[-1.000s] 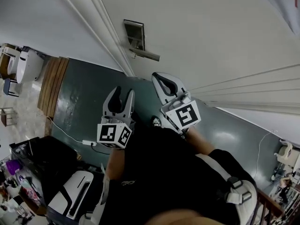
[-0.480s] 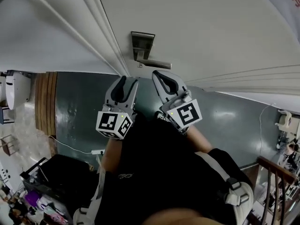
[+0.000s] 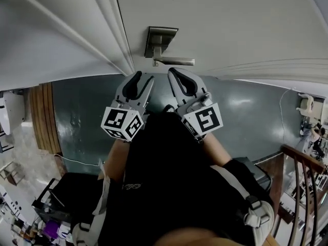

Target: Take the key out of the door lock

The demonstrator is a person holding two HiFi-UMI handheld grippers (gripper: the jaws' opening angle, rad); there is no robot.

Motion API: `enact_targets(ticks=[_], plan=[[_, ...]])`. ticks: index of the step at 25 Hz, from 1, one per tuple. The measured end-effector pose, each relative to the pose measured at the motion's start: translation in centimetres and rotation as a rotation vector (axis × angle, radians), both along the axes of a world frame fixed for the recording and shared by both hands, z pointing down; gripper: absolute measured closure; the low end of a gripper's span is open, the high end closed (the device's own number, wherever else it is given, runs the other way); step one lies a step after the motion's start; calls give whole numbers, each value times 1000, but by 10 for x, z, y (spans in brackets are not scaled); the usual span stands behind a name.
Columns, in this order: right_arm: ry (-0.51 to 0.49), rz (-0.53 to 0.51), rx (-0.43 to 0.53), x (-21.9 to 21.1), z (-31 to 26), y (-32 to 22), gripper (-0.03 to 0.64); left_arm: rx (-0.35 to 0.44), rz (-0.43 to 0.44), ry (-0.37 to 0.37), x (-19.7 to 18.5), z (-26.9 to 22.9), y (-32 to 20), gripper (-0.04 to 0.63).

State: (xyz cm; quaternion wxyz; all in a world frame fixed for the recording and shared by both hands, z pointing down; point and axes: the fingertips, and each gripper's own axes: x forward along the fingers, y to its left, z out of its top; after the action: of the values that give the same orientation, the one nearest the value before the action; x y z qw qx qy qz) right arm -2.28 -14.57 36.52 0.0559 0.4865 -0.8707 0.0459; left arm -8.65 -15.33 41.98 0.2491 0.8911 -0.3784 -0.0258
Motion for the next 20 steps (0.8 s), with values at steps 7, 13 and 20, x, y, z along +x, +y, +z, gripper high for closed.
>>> enact_targets(ticks=[7, 13, 20], plan=[[17, -43, -40, -3, 13, 0, 609, -82, -68, 101, 2, 24, -10, 403], [45, -79, -66, -3, 24, -2, 609, -127, -117, 218, 5, 41, -14, 403], [65, -113, -96, -4, 40, -3, 609, -189, -143, 335, 18, 73, -26, 405]])
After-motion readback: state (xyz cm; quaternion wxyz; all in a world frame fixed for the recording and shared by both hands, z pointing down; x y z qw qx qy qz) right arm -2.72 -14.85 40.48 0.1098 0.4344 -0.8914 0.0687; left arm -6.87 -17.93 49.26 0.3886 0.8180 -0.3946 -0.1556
